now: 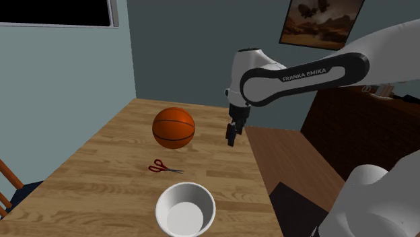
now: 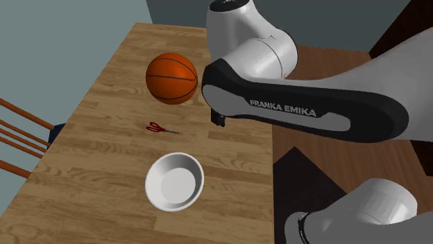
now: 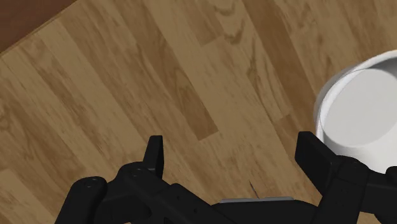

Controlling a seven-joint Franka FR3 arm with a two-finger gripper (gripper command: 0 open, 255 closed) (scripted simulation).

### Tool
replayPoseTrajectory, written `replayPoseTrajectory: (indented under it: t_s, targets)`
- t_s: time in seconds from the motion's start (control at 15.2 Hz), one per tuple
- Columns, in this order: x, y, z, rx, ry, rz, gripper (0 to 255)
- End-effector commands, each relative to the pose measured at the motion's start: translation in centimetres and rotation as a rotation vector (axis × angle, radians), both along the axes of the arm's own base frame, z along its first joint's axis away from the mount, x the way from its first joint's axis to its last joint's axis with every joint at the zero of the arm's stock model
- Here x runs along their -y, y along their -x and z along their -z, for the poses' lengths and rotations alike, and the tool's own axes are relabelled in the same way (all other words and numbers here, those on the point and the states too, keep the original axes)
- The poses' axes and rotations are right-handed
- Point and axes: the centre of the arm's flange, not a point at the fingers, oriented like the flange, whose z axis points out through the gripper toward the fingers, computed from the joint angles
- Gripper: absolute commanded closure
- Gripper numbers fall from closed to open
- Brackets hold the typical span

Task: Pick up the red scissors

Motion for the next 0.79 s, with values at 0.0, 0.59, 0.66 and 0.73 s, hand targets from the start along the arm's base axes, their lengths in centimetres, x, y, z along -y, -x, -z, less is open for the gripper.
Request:
replayPoseTrajectory:
  t_s: [0.0,0.59,0.66,0.73]
  targets:
    - [-0.5,-1.6,1.8,0.007,-0.009,-0.043,0]
    - [-4.6,-9.5,8.8,0.034,-0.046,-0.227,0]
    - [-5.1,-10.3,9.5,0.036,-0.050,-0.248,0]
    - [-5.7,-11.1,10.3,0.039,-0.054,-0.268,0]
